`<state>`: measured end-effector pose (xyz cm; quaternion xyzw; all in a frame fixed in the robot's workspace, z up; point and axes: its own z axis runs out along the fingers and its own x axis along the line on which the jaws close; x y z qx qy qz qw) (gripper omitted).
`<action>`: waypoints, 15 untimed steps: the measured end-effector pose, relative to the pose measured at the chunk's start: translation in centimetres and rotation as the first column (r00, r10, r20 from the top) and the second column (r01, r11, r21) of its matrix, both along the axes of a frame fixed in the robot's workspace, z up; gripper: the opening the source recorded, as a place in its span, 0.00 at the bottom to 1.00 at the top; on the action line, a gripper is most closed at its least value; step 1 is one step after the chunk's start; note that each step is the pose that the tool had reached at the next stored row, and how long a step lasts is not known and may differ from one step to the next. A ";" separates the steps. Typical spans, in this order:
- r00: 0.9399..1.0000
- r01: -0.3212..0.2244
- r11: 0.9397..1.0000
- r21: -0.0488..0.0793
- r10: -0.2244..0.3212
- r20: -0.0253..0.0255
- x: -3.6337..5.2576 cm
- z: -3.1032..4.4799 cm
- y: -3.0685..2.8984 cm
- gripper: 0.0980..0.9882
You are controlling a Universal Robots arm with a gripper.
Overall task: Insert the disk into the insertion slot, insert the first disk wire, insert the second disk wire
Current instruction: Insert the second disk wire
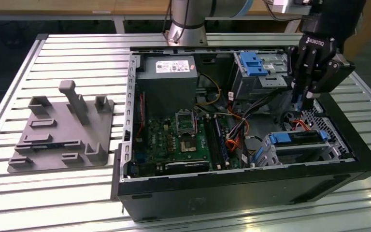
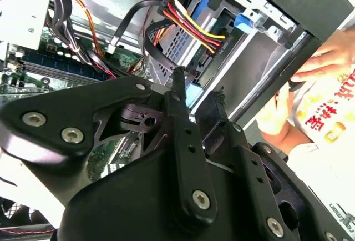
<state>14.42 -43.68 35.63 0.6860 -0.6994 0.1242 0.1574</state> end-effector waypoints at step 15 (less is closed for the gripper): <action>0.999 -0.037 0.998 -0.052 0.037 -0.005 -0.44 -1.01 0.11 0.29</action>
